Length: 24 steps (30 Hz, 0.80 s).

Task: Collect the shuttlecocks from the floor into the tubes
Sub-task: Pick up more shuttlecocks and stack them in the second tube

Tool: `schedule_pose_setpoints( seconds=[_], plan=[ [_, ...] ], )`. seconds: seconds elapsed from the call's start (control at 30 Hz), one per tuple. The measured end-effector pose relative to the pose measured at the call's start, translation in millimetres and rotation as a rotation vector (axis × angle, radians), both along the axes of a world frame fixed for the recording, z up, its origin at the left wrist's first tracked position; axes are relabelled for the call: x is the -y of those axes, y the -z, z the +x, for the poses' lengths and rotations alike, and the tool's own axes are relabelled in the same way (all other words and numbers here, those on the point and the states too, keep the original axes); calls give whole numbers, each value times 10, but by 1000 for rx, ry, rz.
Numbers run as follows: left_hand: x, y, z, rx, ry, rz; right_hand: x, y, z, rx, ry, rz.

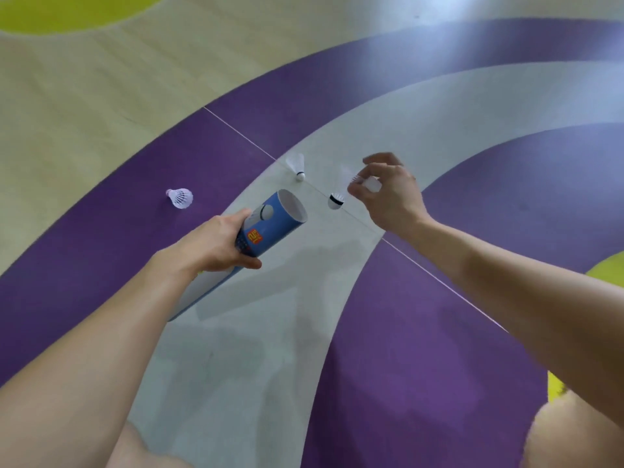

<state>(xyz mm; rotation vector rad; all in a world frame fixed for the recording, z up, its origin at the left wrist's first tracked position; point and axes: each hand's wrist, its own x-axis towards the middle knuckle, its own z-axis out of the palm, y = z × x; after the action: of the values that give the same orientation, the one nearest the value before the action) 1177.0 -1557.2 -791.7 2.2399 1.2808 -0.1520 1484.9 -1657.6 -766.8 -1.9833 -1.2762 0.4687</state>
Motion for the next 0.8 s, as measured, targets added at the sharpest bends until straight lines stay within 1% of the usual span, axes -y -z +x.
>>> schedule_pose_setpoints(
  seconds=[0.03,0.17,0.2,0.27,0.33,0.4,0.43,0.53,0.57,0.6,0.7,0.8],
  plan=[
    [-2,-22,-79,9,-25,7,-28,-96,-81,-47,-22,36],
    [130,-20,-245,42,-105,34,-73,-282,-473,-410,-21,95],
    [174,2,-259,61,-116,28,-91,-316,-560,-446,-44,107],
    [250,47,-301,91,-135,8,-152,-368,-706,-438,-121,134],
    [309,72,-367,96,-157,-3,-194,-400,-805,-381,-185,150],
    [358,50,-419,83,-175,-11,-191,-385,-847,-294,-243,124],
    [382,25,-427,71,-177,-12,-174,-379,-855,-258,-318,65],
    [460,-62,-412,34,-168,-10,-82,-447,-859,-185,-706,-286],
    [476,-82,-410,25,-165,-8,-75,-473,-847,-163,-764,-328],
    [487,-105,-418,20,-165,-5,-83,-489,-823,-150,-769,-307],
    [492,-172,-480,19,-178,18,-131,-529,-707,-189,-668,-183],
    [536,-127,-531,67,-227,33,-185,-505,-617,-152,-618,-158]
  ],
)
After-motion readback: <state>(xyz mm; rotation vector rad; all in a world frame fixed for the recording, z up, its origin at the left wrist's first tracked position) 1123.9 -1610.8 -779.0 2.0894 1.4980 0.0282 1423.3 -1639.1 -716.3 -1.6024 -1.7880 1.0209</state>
